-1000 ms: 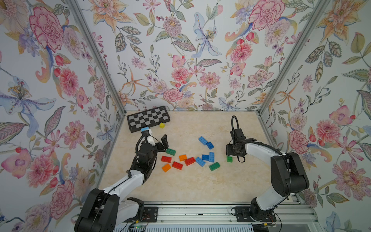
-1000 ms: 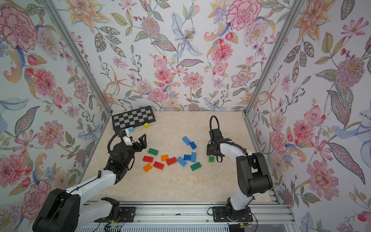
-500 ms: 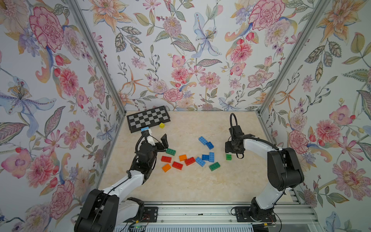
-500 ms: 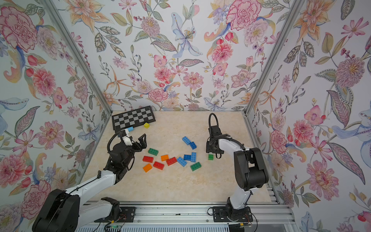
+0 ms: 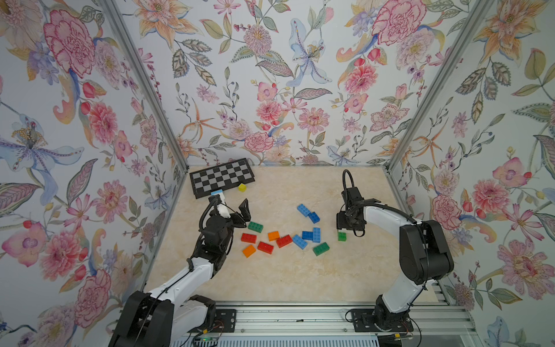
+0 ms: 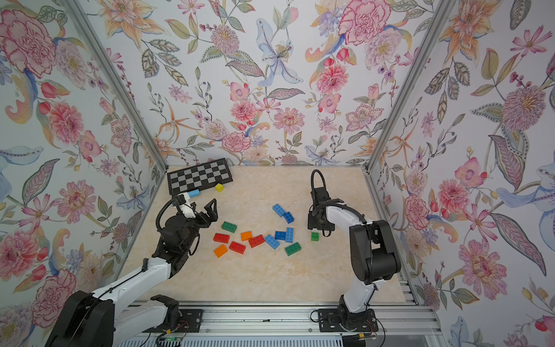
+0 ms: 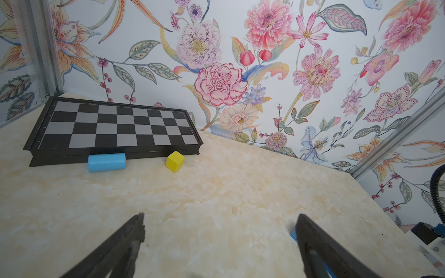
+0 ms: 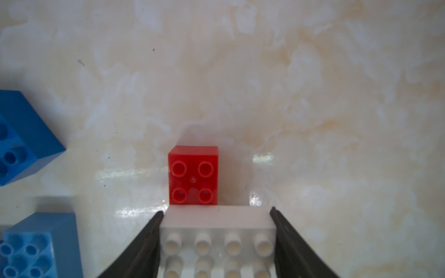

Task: Assemble a rectangle with lego
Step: Assemble the lego brick with the lego brick.

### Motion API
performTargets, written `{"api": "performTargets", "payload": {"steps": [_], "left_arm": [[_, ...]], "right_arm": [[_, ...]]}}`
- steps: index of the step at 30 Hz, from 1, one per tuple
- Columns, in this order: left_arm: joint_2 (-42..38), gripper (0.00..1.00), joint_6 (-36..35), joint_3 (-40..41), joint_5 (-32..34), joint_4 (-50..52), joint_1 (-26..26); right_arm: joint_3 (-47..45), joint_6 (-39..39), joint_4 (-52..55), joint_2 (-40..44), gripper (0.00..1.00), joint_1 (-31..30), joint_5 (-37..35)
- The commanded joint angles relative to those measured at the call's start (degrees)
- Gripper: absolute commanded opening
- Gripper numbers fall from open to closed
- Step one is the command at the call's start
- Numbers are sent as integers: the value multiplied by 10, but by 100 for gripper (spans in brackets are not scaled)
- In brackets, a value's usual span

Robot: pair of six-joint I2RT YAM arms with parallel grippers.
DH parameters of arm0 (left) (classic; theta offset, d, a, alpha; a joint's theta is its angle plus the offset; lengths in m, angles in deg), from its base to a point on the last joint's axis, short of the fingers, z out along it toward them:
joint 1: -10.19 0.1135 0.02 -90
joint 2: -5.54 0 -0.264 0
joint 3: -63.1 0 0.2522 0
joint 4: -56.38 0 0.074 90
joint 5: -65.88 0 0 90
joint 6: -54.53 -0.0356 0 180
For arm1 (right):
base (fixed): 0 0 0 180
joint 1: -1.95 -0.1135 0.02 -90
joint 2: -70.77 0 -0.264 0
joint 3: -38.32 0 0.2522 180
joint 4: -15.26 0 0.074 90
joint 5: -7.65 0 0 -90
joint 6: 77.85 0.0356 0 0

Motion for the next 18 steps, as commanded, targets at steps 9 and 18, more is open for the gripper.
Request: {"api": "performTargets", "payload": {"steps": [9,18], "left_arm": [[-52,99,5,8,6,30,-3],[-91,99,1,12,31,73,-3]], "right_arm": [[31,19,86,117,100,-45,-30],[-21,10,93,165,100,-198,-59]]}}
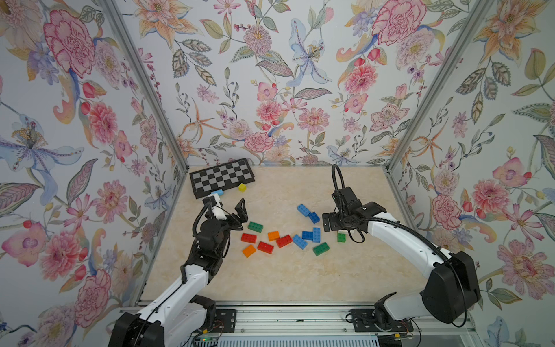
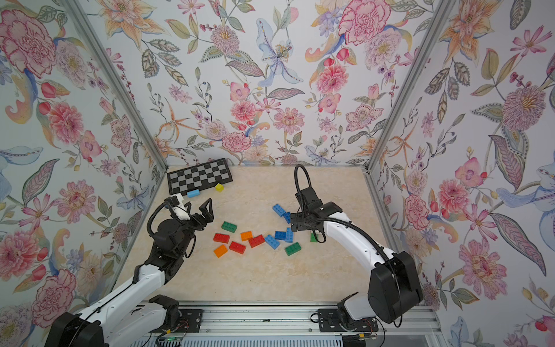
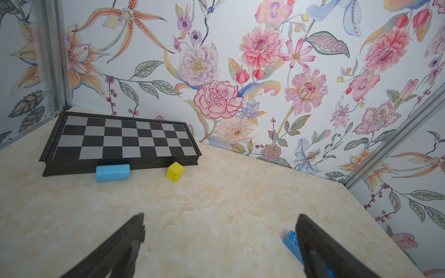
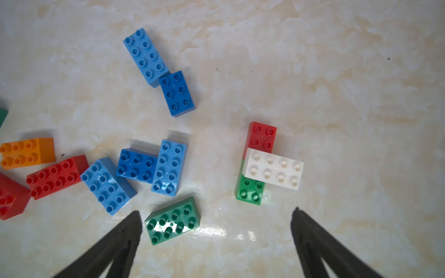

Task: Assemble a rectangle with lego
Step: Assemble the lego brick with the lego brick, then pick up the lego brick from the center of the board.

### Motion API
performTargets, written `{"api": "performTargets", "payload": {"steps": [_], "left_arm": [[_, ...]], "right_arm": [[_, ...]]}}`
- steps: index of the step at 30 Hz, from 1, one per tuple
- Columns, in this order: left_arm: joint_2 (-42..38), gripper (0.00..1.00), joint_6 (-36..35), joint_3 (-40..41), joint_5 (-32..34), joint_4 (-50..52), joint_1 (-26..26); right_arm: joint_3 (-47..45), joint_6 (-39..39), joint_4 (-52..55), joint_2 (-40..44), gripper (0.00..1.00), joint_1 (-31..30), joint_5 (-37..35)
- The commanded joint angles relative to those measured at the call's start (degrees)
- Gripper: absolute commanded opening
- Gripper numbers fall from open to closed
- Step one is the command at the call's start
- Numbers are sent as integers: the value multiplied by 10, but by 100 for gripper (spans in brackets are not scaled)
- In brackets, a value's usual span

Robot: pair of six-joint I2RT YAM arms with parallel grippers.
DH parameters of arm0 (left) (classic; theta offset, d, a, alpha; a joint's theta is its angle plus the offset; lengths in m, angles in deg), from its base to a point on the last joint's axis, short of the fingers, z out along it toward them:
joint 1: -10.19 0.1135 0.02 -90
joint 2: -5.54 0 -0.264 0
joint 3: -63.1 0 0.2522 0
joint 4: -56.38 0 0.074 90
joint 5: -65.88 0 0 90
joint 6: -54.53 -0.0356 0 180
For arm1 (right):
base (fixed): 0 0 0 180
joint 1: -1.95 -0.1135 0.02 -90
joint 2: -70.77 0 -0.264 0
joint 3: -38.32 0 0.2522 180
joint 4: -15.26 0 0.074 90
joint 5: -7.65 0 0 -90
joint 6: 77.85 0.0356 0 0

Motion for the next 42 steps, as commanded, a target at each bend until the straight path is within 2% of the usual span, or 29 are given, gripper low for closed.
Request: {"api": "performTargets", "payload": {"steps": [1,4,10,25,32,42], "left_arm": [[-12,99,2,6,17,25,-3],[-17,99,2,9,22,28,-3],[-8,99,0,7,27,31,-3],[12,99,13,6,18,18,-3],[18,99,14,6,18,12,-3],[17,99,13,6,21,13,-3]], "right_arm": [[-29,0,28,-3,100,-46,-18],[-45,-6,28,-16,100,-90,-5],[-58,-31,27,-60,100,-117,13],[-65,-70,-14,-135,100,-108,38],[-67,-81,-37,-146,94,-77,69],[-67,-85,-45,-146,69,-62,102]]}}
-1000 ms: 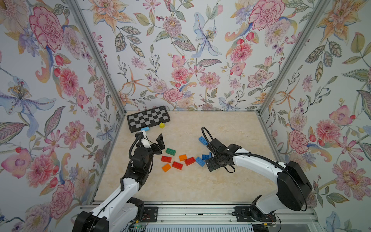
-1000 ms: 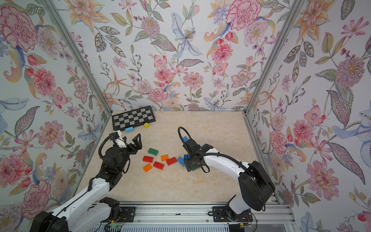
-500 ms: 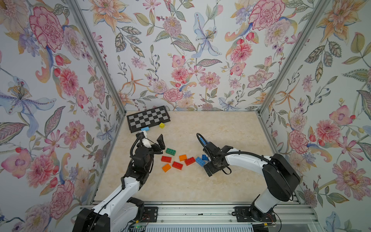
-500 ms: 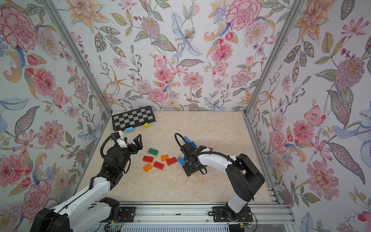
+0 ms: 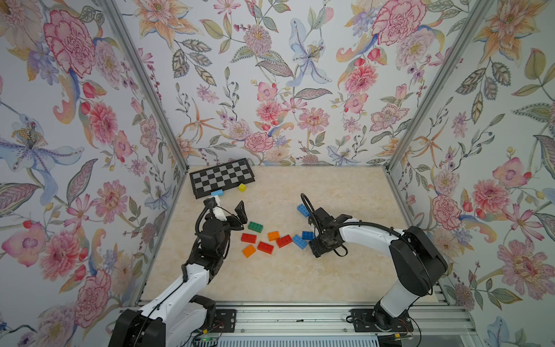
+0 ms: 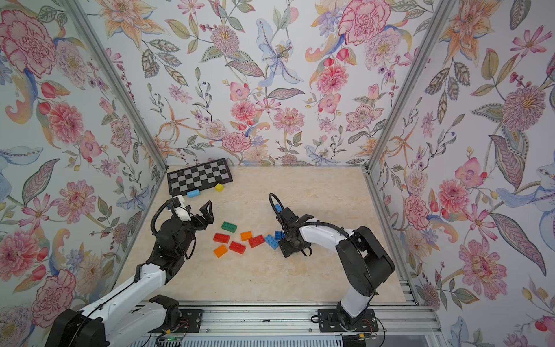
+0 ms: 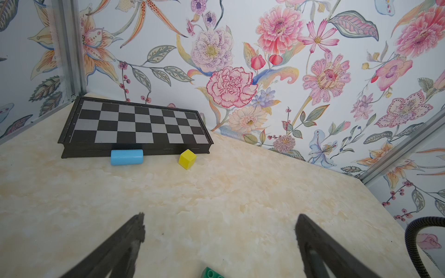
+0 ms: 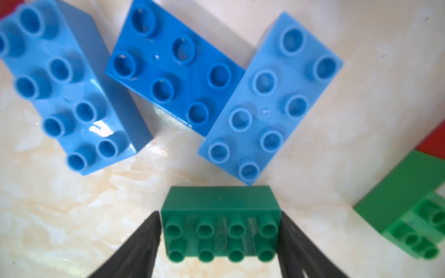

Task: Assemble a rectangle with lego
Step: Pick up the lego brick from the center of the board, then assemble the lego brick with the lego brick.

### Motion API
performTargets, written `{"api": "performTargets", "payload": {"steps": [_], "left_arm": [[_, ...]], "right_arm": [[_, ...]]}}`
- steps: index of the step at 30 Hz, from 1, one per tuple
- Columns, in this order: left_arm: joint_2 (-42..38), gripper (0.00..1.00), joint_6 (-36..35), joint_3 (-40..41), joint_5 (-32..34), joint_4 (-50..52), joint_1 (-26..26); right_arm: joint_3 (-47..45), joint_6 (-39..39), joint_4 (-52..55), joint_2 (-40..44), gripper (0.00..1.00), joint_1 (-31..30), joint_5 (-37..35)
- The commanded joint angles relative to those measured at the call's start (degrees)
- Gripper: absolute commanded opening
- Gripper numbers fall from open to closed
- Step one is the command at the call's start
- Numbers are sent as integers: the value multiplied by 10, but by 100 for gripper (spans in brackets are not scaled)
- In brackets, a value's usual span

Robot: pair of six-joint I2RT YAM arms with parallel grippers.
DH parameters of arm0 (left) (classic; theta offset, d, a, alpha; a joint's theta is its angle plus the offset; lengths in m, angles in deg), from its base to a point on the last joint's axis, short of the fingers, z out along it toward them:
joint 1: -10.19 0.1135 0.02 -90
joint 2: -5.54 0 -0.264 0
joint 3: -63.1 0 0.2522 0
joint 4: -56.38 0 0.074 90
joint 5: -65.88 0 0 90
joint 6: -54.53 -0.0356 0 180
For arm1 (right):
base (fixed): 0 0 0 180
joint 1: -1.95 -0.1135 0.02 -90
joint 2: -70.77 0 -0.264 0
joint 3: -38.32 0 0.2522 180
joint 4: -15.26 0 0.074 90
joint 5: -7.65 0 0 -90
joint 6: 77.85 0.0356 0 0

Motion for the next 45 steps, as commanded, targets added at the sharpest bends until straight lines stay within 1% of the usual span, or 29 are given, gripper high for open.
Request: {"api": "performTargets", "payload": {"steps": [1,4,7,14,15,18,21,24,27,31,37,45], "left_arm": [[0,99,9,4,4,-6,-3],[-1,99,9,4,4,-6,-3],[-3,99,8,2,4,-3,-3],[-9,99,1,-3,5,3,-3],[-8,99,0,-4,5,4,-2],[-5,99,-4,-10,2,7,-3],[1,99,-9,-18,-6,11,-3],[8,99,-10,-23,-13,10,-3],[12,99,-6,-22,-20,5,-3],[18,99,-3,-23,-27,1,-3],[31,99,-1,-24,-30,-5,-3],[60,99,6,-27,-41,-25,-3]], "right_arm": [[-6,-4,2,-1,65,2,15],[-10,2,1,6,52,2,20],[-12,19,2,23,42,2,24],[-7,84,18,118,29,10,9],[-4,93,23,133,27,33,4],[4,116,35,171,21,66,-17],[11,135,41,192,20,114,-34],[22,144,43,194,19,161,-40],[46,139,45,178,20,199,-41],[83,118,49,132,19,244,-18],[129,73,51,53,18,285,19],[162,25,50,-10,20,286,23]]}}
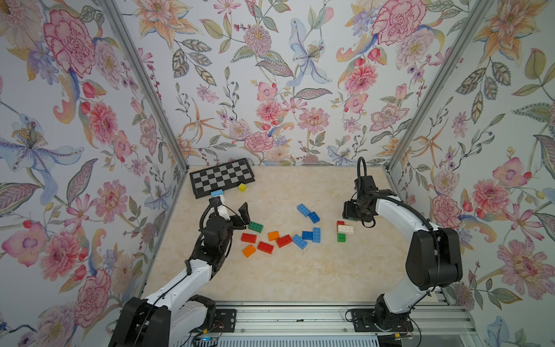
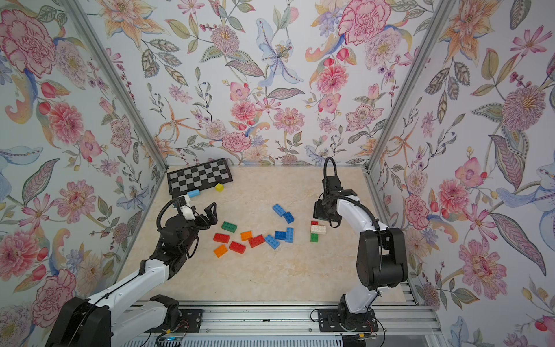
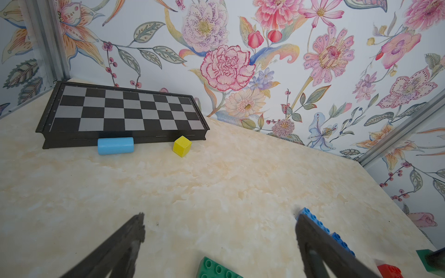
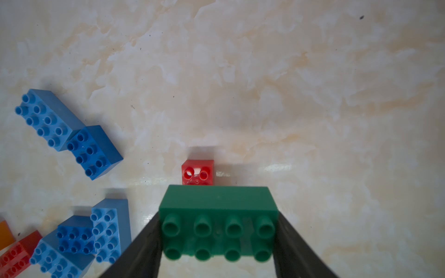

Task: Assemble a rectangle with lego
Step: Assemble the lego brick with the lego brick.

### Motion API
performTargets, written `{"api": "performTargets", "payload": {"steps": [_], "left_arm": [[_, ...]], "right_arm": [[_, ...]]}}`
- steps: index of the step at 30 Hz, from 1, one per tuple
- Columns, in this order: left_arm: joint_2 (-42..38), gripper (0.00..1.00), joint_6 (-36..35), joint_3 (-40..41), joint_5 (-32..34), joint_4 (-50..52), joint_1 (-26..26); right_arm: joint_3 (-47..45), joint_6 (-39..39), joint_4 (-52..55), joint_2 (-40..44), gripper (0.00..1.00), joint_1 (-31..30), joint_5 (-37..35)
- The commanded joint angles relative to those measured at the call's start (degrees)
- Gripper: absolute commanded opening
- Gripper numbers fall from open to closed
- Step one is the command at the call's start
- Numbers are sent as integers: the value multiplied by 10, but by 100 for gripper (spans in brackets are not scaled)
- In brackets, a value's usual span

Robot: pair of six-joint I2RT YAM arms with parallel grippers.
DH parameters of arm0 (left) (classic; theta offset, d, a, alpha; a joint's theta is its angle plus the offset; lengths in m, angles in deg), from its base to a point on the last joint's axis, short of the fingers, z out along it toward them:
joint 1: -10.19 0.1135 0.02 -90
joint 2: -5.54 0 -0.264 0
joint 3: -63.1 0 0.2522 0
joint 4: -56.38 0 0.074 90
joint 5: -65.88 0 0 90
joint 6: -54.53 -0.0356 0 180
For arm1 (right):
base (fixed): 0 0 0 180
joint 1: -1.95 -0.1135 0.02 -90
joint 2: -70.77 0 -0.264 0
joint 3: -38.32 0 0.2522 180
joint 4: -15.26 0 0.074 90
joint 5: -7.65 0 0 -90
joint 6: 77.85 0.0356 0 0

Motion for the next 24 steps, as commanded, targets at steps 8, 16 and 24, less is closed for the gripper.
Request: {"api": "performTargets", "payload": {"steps": [8,16,24], "left_arm": [[22,99,13,-17,-14,-27,-2],[24,99,9,-19,-12,-21,-2],[23,99,12,-16,-13,-24,-2]], "right_arm": [[32,-41,13,-58,21,-9,7],[35,-46,13,-86,22,-30,3],[8,-36,15,-70,23,-38,-7]]}}
